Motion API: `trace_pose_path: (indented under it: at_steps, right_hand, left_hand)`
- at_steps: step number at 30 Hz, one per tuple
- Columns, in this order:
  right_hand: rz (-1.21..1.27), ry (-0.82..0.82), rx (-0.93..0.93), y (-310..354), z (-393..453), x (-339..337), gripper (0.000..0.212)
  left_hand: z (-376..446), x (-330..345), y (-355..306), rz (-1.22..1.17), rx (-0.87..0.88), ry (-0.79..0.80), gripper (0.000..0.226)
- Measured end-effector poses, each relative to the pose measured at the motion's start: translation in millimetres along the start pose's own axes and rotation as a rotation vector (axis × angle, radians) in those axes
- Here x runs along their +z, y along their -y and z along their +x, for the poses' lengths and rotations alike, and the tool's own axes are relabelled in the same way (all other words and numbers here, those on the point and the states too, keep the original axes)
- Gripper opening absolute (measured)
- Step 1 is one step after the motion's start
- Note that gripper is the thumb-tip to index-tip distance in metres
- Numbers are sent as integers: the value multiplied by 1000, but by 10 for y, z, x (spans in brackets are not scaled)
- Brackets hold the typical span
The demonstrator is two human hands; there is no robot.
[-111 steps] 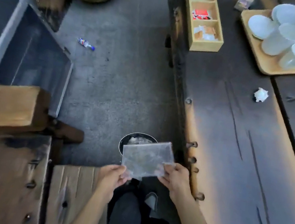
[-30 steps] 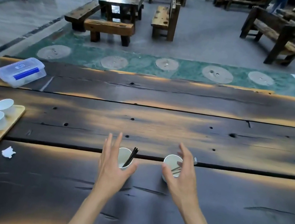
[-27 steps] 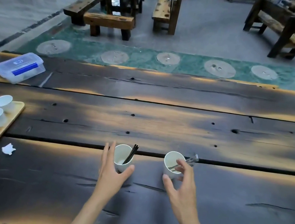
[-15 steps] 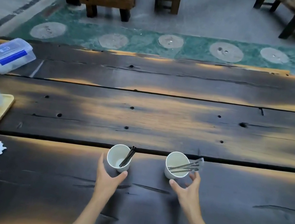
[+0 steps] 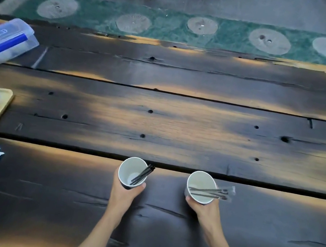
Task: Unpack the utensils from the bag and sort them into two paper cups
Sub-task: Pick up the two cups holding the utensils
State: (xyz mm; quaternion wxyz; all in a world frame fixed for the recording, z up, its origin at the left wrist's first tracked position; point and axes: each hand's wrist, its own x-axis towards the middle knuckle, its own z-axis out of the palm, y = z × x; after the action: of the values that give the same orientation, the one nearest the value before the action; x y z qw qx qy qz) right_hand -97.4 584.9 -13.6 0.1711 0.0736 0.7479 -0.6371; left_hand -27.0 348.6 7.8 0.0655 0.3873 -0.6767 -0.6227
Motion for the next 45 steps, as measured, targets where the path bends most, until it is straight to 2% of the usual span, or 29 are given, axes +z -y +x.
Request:
trace_pose_path:
  at_steps: [7,12,20,24,31,35,39,45]
  right_hand:
    - [29,-41,-47,355,379,119,53]
    - [42,-36,-167,861,982,238,39]
    - [122,-86,-242,1450,2043,383,42]
    - [119,-96,-258,1608,2613,440,53]
    - [117,-118,-282,1776,3525,531,67]
    - [112,-116,-271,1755,3945,573,67]
    - [112,-119,-258,1692,4202,656,63]
    - [70,-117,-229,1504,4331,732,71]
  left_hand:
    - [425,124,-284,-48,44,-5,74]
    - [969,353,-704,-93,98,40,73]
    - [1896,821,-1407,-138,230,51,71]
    - [2394,1064,-1663,-150,307,74,73]
    - [3260,1405,-1944,-157,347,89,74]
    - [3645,1567,-2002,-163,358,94,71]
    - [3904,1690,-1967,-151,356,113,72]
    - [4050,1797,-1815,-114,355,161,78]
